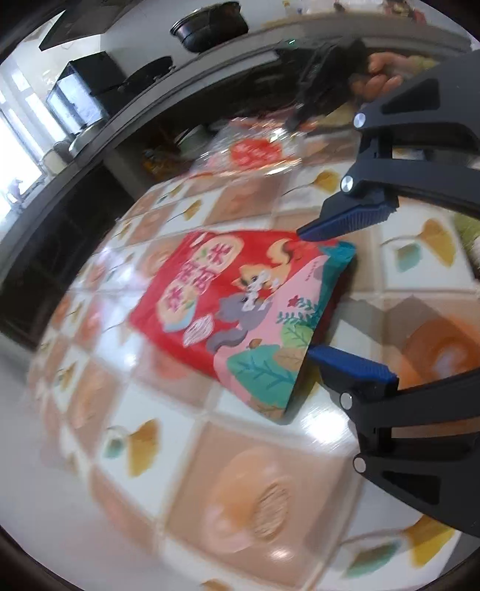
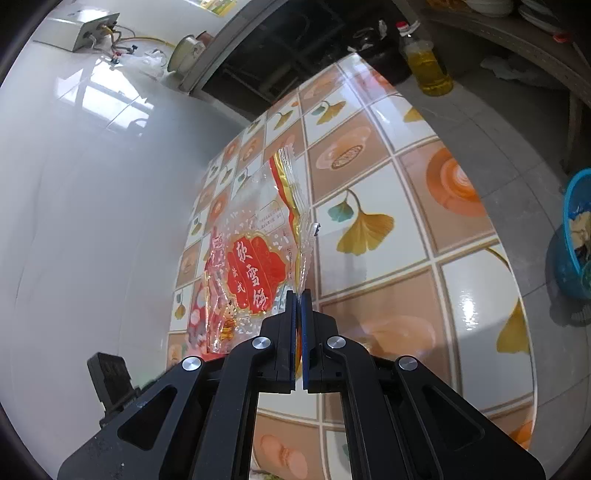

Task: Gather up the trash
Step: 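Grasp the red snack bag with the left tool while the right tool holds the cake packet, then lift and carry the red bag with the left tool while the right tool carries the packet to the wastebasket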

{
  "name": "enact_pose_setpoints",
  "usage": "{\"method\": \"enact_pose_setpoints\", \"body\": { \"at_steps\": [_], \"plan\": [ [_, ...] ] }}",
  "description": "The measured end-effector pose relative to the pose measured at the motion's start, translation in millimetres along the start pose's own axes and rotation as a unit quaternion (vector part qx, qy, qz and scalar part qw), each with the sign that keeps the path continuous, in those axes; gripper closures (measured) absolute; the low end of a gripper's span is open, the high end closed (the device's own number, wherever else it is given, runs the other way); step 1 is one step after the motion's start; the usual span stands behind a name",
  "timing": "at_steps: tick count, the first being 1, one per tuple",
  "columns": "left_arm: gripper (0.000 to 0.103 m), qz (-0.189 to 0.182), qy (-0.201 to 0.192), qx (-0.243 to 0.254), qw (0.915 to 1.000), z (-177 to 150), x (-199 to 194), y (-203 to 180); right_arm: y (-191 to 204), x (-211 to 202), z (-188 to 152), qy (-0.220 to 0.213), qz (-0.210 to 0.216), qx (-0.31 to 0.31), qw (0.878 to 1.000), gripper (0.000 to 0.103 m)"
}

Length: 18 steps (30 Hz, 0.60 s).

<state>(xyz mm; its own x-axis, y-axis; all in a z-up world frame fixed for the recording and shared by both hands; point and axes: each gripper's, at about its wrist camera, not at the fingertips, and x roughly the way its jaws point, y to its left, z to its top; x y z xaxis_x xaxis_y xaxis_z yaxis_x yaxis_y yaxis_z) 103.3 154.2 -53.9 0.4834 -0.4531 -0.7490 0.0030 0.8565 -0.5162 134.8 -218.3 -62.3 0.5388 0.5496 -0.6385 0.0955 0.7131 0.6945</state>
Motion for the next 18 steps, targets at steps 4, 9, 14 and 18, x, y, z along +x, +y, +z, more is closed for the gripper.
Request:
{"method": "enact_pose_setpoints", "body": {
  "at_steps": [4,9,14,18],
  "plan": [
    [0.048,0.035,-0.026,-0.004,0.9990,15.3,4.2,6.6,-1.5,1.5,-0.4,0.002,0.002,0.004,1.000,0.102],
    [0.048,0.107,-0.042,0.046,0.9924,20.9,-2.2,0.1,-2.3,3.5,1.2,0.005,0.000,0.004,1.000,0.102],
    [0.046,0.104,-0.008,0.065,0.9924,15.8,-6.2,3.3,-3.8,9.2,2.0,0.010,0.000,0.009,1.000,0.102],
    [0.048,0.058,0.004,0.005,0.9983,15.9,2.2,17.2,-1.8,15.0,1.4,0.014,0.002,0.009,1.000,0.102]
  ]
}}
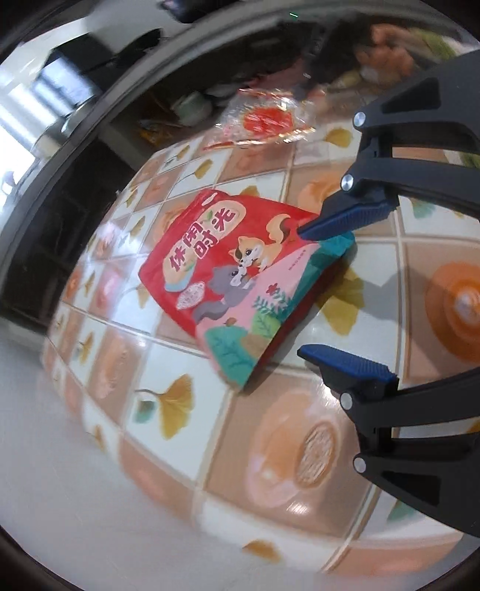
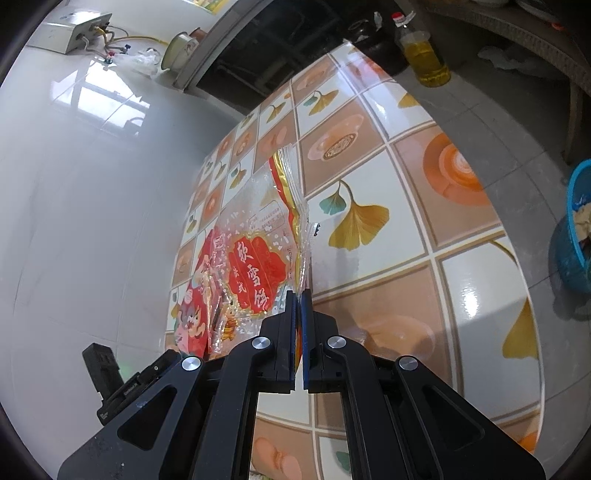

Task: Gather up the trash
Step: 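Lift and carry the red bag with the left tool while the right tool carries the packet to the wastebasket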

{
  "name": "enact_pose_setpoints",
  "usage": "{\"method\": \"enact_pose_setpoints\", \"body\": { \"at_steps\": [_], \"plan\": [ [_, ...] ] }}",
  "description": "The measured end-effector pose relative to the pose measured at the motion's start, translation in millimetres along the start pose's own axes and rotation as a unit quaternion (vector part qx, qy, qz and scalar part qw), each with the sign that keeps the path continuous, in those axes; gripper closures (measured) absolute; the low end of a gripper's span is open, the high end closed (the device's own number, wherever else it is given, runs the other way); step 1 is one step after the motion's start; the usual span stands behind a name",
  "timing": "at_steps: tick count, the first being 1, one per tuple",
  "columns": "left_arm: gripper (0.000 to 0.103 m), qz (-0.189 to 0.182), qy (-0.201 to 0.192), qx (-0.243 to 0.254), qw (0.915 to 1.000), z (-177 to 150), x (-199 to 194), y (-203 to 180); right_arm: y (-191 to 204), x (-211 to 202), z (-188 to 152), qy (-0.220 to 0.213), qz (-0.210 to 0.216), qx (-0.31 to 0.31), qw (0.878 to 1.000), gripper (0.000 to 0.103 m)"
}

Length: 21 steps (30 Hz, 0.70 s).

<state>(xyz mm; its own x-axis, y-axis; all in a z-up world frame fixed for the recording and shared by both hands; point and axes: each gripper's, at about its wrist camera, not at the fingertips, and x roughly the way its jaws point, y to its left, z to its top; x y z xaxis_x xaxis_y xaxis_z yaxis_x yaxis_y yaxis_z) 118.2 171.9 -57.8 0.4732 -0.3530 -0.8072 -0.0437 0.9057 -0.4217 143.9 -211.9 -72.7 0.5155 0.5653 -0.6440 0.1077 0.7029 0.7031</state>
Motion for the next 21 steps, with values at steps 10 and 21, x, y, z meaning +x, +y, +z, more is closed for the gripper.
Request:
{"method": "enact_pose_setpoints", "body": {
  "at_steps": [10,21],
  "plan": [
    [0.077,-0.016,-0.007,-0.049,0.9986,7.0,14.2,6.7,-2.1,-2.4,-0.2,-0.001,-0.002,0.001,1.000,0.102],
    [0.095,-0.017,-0.036,-0.045,0.9982,13.9,14.6,5.0,-4.1,-3.7,-1.4,0.001,-0.003,0.002,1.000,0.102]
  ]
}}
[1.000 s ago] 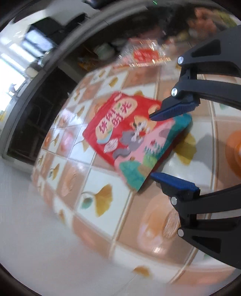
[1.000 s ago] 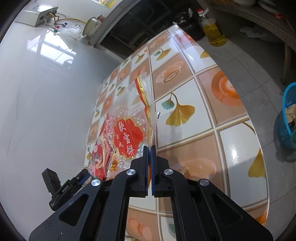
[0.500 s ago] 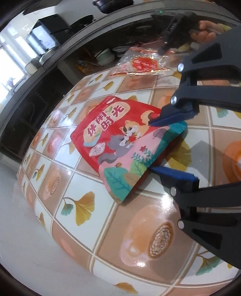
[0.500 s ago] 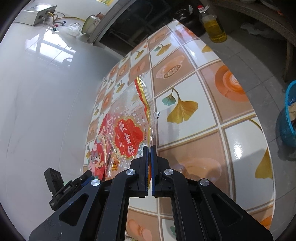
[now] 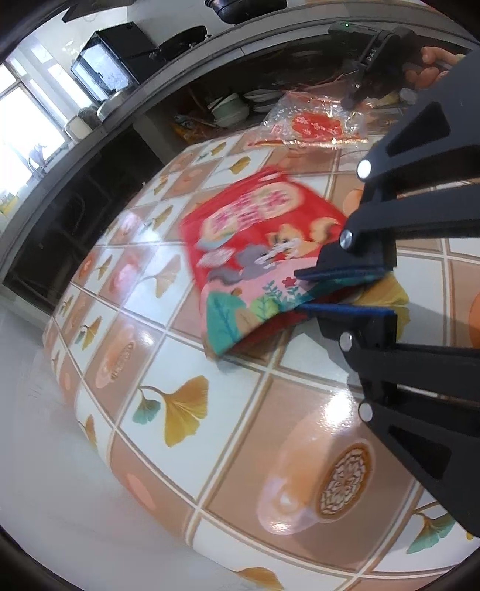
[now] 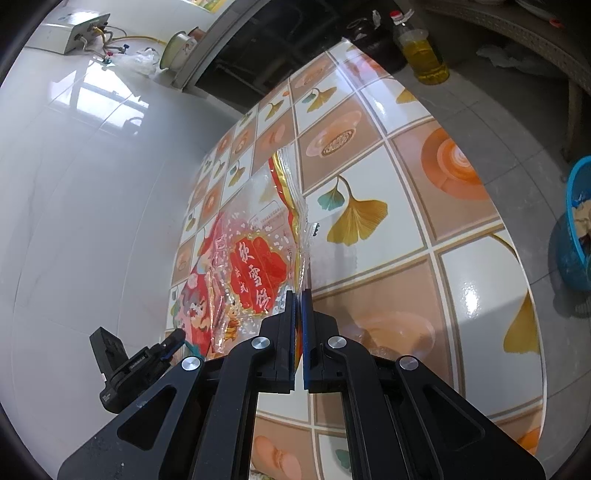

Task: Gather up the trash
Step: 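Lift and carry the red bag with the left tool while the right tool carries the packet to the wastebasket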

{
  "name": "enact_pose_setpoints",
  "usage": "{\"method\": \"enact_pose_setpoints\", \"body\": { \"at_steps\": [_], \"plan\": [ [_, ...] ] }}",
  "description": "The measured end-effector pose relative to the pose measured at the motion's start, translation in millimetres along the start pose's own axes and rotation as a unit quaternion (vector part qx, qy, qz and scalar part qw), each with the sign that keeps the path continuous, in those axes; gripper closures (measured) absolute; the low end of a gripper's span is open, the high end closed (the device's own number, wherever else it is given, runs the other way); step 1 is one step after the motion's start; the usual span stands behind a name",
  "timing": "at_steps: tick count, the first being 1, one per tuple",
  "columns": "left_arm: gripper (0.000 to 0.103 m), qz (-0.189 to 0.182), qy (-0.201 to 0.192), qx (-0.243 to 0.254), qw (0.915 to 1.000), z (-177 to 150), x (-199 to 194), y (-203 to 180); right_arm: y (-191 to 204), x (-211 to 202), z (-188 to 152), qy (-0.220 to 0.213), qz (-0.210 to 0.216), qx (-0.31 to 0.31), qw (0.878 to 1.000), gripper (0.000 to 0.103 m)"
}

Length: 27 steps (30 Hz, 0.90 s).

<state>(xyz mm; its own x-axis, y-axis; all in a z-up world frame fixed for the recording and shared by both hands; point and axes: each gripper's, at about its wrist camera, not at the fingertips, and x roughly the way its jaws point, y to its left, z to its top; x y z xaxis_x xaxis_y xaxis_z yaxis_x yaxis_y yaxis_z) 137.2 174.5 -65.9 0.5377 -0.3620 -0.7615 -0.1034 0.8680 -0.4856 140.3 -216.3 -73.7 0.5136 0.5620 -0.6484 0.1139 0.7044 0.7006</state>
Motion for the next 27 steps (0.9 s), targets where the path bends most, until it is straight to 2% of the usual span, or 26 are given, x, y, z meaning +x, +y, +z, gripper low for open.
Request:
{"method": "enact_pose_setpoints", "body": {
  "at_steps": [5,7,10,12,15,20,27],
  "plan": [
    [0.098,-0.022,-0.022,0.016,0.9994,0.8,-10.4,-7.2,-1.0,-0.9,0.4,-0.003,-0.002,0.004,1.000,0.102],
    [0.098,-0.020,-0.031,0.041,0.9984,1.6,-14.4,-13.9,-1.2,-1.9,0.3,-0.004,-0.002,0.005,1.000,0.102],
    [0.098,0.001,-0.043,0.105,0.9935,1.6,-19.0,-27.4,-0.4,-4.4,0.2,-0.007,-0.003,0.004,1.000,0.102],
    [0.099,0.031,-0.051,0.156,0.9859,0.7,-20.6,-37.1,-0.1,-6.7,-0.1,-0.010,-0.004,0.004,1.000,0.102],
    [0.099,0.044,-0.068,0.187,0.9790,1.5,-27.7,-43.5,-0.9,-10.9,0.0,-0.015,-0.002,0.006,1.000,0.102],
    [0.103,0.009,-0.093,0.185,0.9782,8.2,-45.3,-49.5,-1.7,-18.6,0.5,-0.024,0.009,0.010,1.000,0.102],
    [0.103,-0.042,-0.120,0.204,0.9707,13.1,-69.7,-77.7,-2.6,-37.1,1.0,-0.039,0.018,0.011,0.999,0.102]
  ]
}}
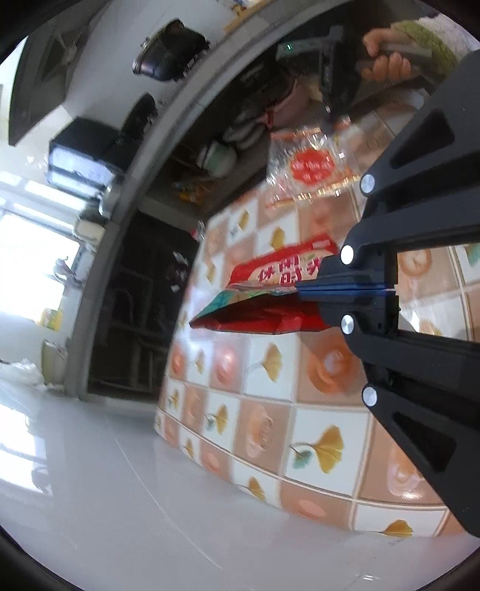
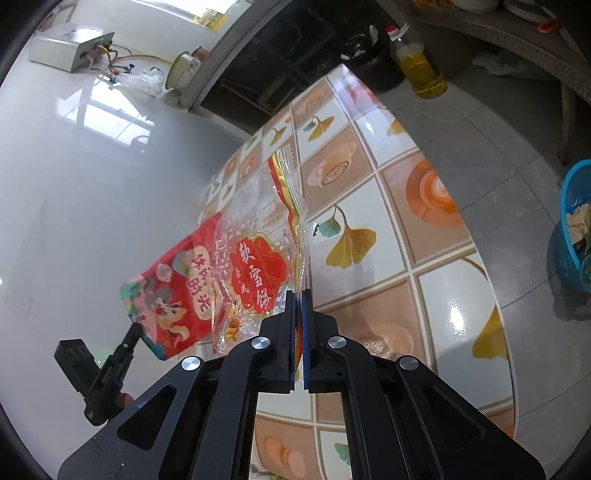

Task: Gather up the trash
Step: 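Lift and carry the red bag with the left tool while the right tool carries the packet to the wastebasket, then open both tools over the blue wastebasket to drop the bag and packet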

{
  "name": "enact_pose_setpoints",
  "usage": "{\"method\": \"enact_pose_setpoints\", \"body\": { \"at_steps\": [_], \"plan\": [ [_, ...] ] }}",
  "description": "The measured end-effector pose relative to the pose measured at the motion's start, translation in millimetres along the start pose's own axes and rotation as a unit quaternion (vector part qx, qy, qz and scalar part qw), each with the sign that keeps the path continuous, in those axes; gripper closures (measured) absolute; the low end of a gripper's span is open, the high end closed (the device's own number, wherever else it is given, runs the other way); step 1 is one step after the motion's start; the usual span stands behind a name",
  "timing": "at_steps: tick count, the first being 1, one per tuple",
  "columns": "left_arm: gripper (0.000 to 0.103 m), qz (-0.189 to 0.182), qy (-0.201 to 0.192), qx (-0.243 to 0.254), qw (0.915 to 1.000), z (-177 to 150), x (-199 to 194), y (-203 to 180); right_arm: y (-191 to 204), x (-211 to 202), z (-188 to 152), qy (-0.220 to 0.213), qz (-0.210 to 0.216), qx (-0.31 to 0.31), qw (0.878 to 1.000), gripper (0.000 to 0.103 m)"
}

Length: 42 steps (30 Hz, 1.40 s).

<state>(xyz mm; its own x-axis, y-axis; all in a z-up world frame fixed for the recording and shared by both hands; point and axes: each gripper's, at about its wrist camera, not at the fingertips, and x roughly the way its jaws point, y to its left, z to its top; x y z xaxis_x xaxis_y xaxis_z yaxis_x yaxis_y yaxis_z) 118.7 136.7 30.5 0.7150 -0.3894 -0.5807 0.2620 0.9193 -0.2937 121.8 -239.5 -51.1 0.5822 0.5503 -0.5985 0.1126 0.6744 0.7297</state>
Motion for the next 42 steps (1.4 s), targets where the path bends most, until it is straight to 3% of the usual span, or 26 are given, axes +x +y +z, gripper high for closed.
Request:
{"method": "enact_pose_setpoints", "body": {
  "at_steps": [7,15,23,28,34,38,42],
  "plan": [
    [0.103,-0.047,-0.024,0.025,0.9983,28.1,-7.3,-31.6,-3.2,-34.1,-2.7,-0.036,0.001,0.001,0.999,0.102],
    [0.103,-0.102,-0.041,0.084,0.9904,55.9,-4.7,-88.5,-29.3,-89.5,-8.0,-0.095,-0.005,0.028,0.995,0.102],
    [0.103,-0.190,-0.027,0.139,0.9715,73.2,20.9,-175.6,-81.4,-166.7,-18.6,-0.186,-0.048,0.084,0.978,0.102],
    [0.103,-0.261,0.012,0.179,0.9485,72.8,60.6,-258.4,-132.0,-215.1,-41.5,-0.246,-0.105,0.144,0.953,0.102],
    [0.103,-0.324,0.097,0.197,0.9203,51.8,133.1,-351.3,-189.5,-241.0,-69.2,-0.280,-0.174,0.216,0.919,0.102],
    [0.103,-0.338,0.179,0.200,0.9020,24.0,199.6,-407.8,-229.4,-237.7,-79.6,-0.287,-0.199,0.266,0.899,0.102],
    [0.103,-0.306,0.234,0.231,0.8937,-10.7,263.0,-449.5,-263.5,-231.6,-83.5,-0.289,-0.219,0.300,0.882,0.102]
  ]
}}
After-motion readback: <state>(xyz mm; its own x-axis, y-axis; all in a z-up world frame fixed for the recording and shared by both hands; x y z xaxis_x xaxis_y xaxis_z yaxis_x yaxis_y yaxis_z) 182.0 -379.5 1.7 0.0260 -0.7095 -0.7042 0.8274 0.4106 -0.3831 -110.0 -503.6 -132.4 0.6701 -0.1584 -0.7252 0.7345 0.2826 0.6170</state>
